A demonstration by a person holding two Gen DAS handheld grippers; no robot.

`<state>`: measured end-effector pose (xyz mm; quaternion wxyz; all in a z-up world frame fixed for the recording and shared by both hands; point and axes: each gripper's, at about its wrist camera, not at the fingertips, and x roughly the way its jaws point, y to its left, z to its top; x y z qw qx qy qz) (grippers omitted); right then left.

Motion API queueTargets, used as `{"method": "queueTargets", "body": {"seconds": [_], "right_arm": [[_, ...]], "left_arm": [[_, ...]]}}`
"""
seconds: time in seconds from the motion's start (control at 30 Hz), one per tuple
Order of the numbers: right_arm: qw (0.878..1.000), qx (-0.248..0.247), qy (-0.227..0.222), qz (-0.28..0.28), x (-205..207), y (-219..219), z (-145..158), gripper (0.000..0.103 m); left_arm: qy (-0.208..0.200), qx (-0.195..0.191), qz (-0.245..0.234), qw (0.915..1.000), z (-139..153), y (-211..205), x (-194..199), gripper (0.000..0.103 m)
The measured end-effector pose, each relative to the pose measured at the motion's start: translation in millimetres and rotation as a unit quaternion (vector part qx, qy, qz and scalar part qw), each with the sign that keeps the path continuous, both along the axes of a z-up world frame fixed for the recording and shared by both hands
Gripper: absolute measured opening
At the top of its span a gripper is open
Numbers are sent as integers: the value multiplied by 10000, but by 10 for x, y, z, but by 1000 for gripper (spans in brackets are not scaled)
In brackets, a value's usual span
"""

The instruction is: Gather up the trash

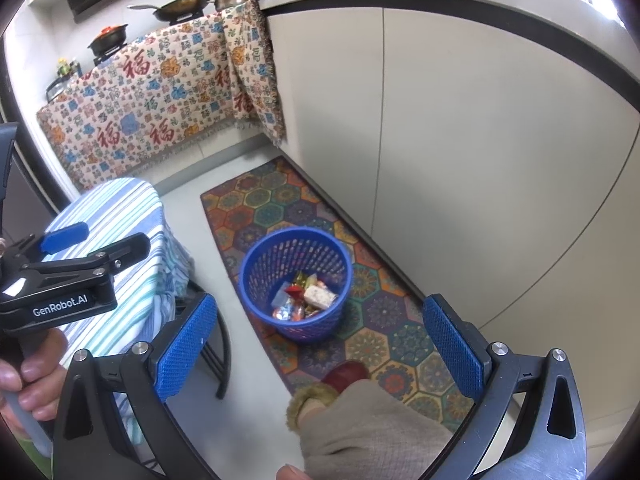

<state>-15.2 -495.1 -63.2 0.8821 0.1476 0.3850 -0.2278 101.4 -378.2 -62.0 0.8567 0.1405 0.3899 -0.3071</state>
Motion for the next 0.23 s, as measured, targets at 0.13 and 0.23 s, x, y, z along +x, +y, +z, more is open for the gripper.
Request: {"method": "queueTargets", "body": {"seconds": [0.13,0.23], "right_arm": [[10000,16,-1,-12,0,-16,-3,103],[10000,33,5,-36,-3,-37,-11,103]], "left_arm": [[10,-24,-17,10000,-9,11,-3,103],[-73,10,-8,10000,-11,-10,-14,103]]}}
